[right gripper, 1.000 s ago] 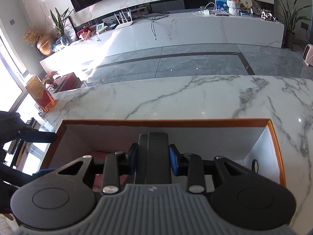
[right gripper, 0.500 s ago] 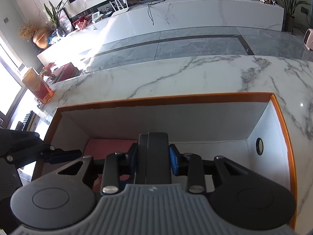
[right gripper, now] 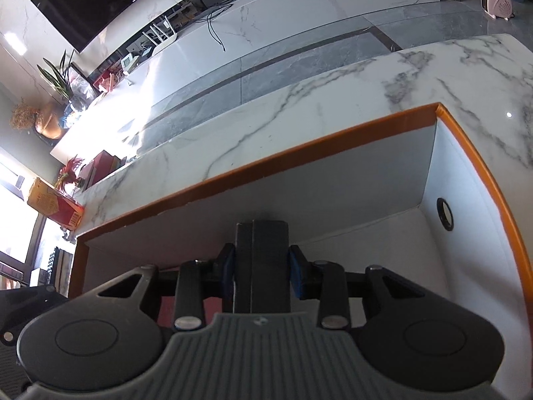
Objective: Organize objects
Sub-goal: 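Lower the black box into the box beside the card holder and open the right gripper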
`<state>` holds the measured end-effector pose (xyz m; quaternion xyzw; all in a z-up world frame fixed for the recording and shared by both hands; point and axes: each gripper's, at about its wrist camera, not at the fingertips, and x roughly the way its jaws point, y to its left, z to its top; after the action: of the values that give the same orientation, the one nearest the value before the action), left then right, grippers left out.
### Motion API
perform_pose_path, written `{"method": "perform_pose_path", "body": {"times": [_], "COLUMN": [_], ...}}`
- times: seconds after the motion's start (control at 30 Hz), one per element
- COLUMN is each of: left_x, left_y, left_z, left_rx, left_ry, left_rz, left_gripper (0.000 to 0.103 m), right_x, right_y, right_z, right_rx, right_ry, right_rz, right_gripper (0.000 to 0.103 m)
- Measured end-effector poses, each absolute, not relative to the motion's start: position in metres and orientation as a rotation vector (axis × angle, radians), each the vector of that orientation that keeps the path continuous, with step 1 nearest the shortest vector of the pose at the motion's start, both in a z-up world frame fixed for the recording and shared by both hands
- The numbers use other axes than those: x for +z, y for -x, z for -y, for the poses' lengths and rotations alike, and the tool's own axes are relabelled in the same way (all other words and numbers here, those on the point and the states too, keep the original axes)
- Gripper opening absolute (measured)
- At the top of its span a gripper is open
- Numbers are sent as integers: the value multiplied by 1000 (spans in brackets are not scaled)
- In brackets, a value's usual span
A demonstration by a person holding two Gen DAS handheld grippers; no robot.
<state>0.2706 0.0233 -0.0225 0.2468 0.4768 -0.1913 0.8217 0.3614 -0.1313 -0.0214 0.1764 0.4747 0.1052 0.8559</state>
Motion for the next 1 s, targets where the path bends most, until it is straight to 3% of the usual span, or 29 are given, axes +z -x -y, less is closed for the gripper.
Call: {"method": "perform_pose_path", "body": {"times": [0.3,0.57,0.67,0.77,1.0], "left_x": [-26,-30,-33,-36,-35], "left_y": [-271,-281,-283,-284,-283], "left_z": [-25,-24,-21,-22,-22], "left_rx": [-415,-466,-483,-510,-491], "left_ry": [-482,-340,-312,-275,-300], "left_rz": [-1048,-1090,-1106,-1152,-1178], "left_gripper": [35,33,30,21,19], "right_x": [-15,-25,-25,-26,-28], "right_y": [-362,-364,-365,-367,-368], "right_z": [141,145,146,146,137], "right_rx": [189,171,188,196,225], "right_ry": [-217,-209,-226,-254,-293], "right_rz": [-1030,-1064,-1064,-1062,-1058], "right_gripper": [47,46,45,43,40]}}
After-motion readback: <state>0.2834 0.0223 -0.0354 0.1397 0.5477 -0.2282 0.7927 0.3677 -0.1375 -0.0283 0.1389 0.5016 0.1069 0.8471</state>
